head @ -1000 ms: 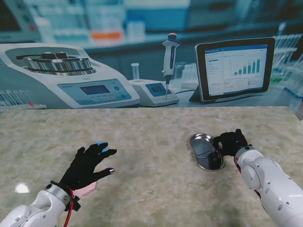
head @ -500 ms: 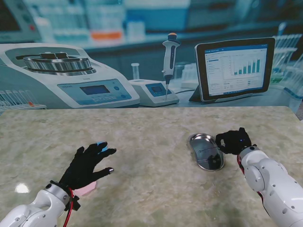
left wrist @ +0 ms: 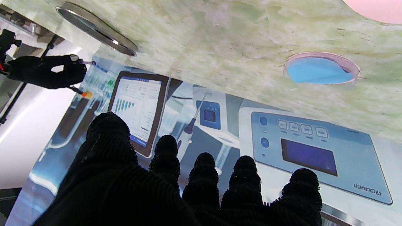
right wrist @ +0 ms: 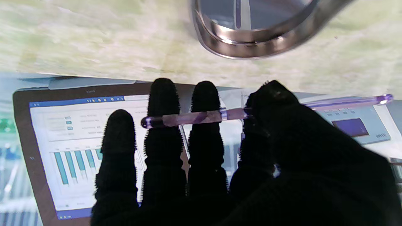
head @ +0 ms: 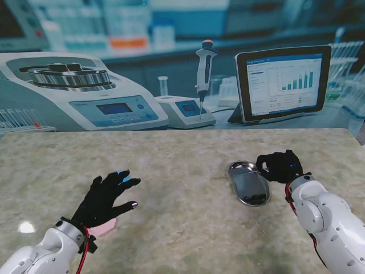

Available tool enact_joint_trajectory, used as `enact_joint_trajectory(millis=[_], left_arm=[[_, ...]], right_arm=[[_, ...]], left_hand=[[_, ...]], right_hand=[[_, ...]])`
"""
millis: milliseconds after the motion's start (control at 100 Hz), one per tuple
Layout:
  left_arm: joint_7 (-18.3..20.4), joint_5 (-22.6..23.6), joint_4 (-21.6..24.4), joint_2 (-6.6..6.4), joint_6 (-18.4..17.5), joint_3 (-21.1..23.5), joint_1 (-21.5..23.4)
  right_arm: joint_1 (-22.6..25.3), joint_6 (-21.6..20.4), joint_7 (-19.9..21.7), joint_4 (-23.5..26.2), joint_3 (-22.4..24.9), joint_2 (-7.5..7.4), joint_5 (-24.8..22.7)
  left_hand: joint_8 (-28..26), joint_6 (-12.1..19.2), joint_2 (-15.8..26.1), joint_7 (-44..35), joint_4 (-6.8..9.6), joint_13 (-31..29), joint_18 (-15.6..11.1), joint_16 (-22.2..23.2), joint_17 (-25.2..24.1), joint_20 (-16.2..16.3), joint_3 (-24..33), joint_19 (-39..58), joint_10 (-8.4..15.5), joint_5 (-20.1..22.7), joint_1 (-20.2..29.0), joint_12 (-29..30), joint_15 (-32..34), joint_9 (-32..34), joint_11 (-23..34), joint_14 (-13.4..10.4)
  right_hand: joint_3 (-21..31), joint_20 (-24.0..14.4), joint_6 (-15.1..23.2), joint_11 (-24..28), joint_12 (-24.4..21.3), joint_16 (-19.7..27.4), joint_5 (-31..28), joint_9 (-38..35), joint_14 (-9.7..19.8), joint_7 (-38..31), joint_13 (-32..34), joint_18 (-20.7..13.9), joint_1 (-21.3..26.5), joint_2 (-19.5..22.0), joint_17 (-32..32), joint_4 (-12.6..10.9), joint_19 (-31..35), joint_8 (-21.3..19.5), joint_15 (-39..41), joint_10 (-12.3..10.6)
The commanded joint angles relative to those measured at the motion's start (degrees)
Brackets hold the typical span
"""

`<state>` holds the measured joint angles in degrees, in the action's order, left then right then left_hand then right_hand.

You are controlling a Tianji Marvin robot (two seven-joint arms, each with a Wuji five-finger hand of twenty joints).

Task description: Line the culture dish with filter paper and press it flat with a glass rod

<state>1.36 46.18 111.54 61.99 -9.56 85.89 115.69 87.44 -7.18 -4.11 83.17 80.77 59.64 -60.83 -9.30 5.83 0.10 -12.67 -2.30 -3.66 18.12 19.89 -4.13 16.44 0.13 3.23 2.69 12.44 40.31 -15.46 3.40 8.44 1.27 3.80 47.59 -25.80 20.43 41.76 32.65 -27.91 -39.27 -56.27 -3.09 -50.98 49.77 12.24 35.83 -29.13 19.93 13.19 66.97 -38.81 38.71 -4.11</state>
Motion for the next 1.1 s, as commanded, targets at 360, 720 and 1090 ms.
enact_joint_trajectory(millis=[360,720,1090], left_arm=[[0.98,-0.1,0.67,-0.1,-0.33,-0.11,-0.21],[1.49,-0.37,0.98,-0.13,0.1,0.06,-0.32],[2.22,-0.65,1.04,-0.22,0.87,-0.42,-0.61]], right_arm=[[6.64,-1.78,0.11,10.55,2.08,1.57,5.22],[11.82,-0.99,-0.06,16.88,1.36,2.45,9.91],[15.85,-0.72,-1.31,20.73,0.18,3.39,16.01]], left_hand=[[0.7,0.21,2.5,1.61,1.22,1.65,-1.57,-0.42,-0.15,-2.33,-1.37,-2.63,1.19,-1.55,0.1,1.48,-1.18,-1.59,-0.93,-0.28],[0.61,0.18,2.39,1.4,1.2,1.62,-1.54,0.23,-0.17,-2.06,-1.36,-2.41,1.08,-1.2,0.23,0.69,-0.84,-1.49,-0.51,-0.18],[0.54,0.17,2.33,1.27,1.19,1.65,-1.58,0.98,-0.19,-1.65,-1.36,-2.13,1.09,-1.07,0.34,0.01,-0.72,-1.44,-0.41,-0.18]], right_hand=[[1.11,-0.52,-3.82,9.85,5.24,-5.8,-4.14,-5.33,-2.37,-6.24,6.53,0.84,3.35,4.07,4.69,0.7,6.46,1.26,11.61,3.08],[-1.26,-4.26,-7.18,15.87,10.61,-9.98,-3.07,-5.23,-3.57,-6.71,7.34,2.44,5.24,6.36,6.21,0.21,10.89,0.97,19.41,3.53],[-5.41,-8.38,-11.34,19.92,15.23,-12.69,-0.38,-2.93,-4.28,-8.43,6.44,3.85,8.26,10.46,6.82,-0.7,13.95,-1.03,25.29,4.18]])
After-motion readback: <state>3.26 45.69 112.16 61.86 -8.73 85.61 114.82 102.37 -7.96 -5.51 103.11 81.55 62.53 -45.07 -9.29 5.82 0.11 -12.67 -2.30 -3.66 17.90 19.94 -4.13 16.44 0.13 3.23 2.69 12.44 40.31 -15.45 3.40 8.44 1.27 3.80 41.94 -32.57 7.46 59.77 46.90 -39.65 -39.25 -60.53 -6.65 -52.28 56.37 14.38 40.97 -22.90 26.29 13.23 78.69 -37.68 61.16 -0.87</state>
